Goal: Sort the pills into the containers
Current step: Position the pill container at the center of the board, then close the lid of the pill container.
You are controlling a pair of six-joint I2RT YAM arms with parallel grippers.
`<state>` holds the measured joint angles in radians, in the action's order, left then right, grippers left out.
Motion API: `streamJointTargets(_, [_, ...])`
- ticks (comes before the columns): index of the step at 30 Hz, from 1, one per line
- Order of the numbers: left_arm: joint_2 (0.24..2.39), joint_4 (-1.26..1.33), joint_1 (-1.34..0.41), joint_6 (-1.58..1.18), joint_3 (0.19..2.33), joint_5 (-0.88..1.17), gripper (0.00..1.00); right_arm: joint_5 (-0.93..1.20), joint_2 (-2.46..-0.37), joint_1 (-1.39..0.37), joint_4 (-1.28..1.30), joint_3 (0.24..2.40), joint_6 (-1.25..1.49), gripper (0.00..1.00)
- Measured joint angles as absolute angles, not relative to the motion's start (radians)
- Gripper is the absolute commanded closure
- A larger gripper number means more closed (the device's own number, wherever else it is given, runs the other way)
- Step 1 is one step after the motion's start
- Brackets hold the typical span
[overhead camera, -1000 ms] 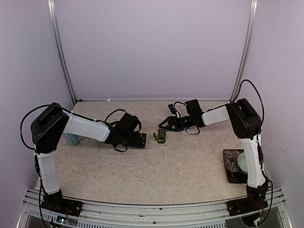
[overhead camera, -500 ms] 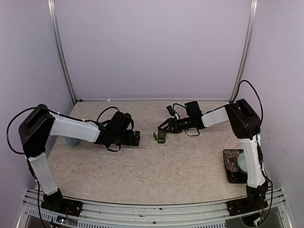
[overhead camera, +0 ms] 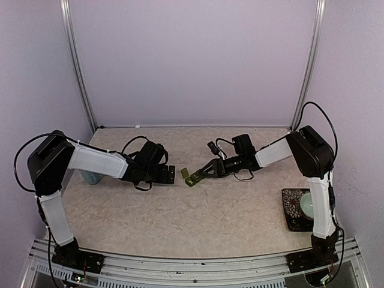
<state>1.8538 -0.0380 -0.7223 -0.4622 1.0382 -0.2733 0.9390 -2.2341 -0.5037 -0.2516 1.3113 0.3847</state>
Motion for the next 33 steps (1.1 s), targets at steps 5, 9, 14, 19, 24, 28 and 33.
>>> streamJointTargets(5, [1.926, -0.042, -0.685, -0.437, 1.117, -0.269, 0.01, 0.938, -2.226, -0.517, -0.27, 1.282, 0.397, 0.28])
streamJointTargets(9, [1.955, -0.046, -0.656, -0.414, 1.164, -0.268, 0.01, 0.923, -2.226, -0.517, -0.275, 1.281, 0.422, 0.28])
streamJointTargets(14, [1.968, -0.045, -0.639, -0.39, 1.193, -0.257, 0.01, 0.881, -2.226, -0.521, -0.255, 1.297, 0.458, 0.29])
streamJointTargets(19, [1.998, -0.038, -0.633, -0.358, 1.216, -0.213, 0.01, 0.821, -2.226, -0.533, -0.201, 1.334, 0.462, 0.3])
streamJointTargets(24, [2.011, -0.031, -0.635, -0.334, 1.219, -0.149, 0.01, 0.785, -2.226, -0.544, -0.181, 1.346, 0.458, 0.32])
streamJointTargets(28, [2.011, -0.006, -0.641, -0.314, 1.218, -0.098, 0.01, 0.776, -2.226, -0.546, -0.179, 1.346, 0.447, 0.34])
streamJointTargets(33, [2.011, 0.045, -0.656, -0.29, 1.202, -0.044, 0.01, 0.764, -2.226, -0.549, -0.176, 1.346, 0.438, 0.37])
